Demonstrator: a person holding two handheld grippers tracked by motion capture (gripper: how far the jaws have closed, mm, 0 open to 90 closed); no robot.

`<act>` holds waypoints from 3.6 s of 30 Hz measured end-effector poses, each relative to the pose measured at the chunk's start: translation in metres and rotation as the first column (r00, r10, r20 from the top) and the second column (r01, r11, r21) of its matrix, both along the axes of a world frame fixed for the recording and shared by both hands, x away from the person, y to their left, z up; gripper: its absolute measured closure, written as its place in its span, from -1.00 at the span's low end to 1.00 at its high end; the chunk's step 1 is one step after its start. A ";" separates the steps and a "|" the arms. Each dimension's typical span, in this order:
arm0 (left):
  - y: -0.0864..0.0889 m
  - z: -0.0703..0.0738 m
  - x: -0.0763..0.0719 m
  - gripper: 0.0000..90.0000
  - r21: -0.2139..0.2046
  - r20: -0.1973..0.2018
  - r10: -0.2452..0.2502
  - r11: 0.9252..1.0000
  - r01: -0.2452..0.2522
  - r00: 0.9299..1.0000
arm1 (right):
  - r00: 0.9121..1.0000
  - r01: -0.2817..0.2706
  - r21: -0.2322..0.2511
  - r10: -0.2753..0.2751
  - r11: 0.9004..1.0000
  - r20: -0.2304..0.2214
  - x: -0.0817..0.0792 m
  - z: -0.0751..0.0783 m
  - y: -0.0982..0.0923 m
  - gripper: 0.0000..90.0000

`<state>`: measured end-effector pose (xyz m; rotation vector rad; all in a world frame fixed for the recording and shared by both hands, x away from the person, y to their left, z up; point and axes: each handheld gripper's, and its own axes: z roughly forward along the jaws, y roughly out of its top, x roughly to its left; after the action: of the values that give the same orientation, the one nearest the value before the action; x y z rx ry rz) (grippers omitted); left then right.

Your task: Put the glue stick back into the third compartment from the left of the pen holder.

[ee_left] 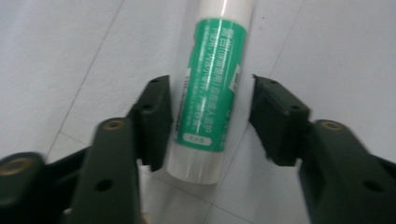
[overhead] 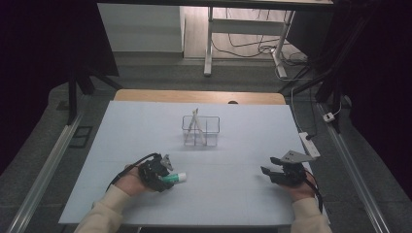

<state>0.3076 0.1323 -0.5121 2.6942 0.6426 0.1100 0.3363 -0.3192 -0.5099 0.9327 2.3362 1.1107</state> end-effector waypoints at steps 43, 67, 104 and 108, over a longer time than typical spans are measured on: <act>0.029 0.027 0.003 0.46 -0.406 0.125 0.201 0.904 -0.134 0.972 | 1.000 -0.014 0.038 0.013 0.999 0.017 -0.002 0.004 0.004 -0.07; 0.017 0.035 0.006 0.46 -0.518 0.143 0.227 0.847 -0.123 0.963 | 0.998 -0.054 0.117 0.052 0.992 0.021 -0.005 0.012 0.015 -0.08; -0.027 0.036 0.014 0.46 -0.539 0.175 0.180 0.840 -0.059 0.968 | 0.990 -0.138 0.243 0.143 0.960 0.000 -0.008 0.017 0.061 -0.15; -0.031 0.035 0.015 0.46 -0.537 0.175 0.172 0.842 -0.052 0.970 | 0.989 -0.145 0.251 0.150 0.957 0.001 -0.007 0.018 0.067 -0.15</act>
<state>0.3228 0.1012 -0.4771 2.0746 0.6502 0.2192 0.3295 -0.2518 -0.4923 0.8657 2.3487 1.4915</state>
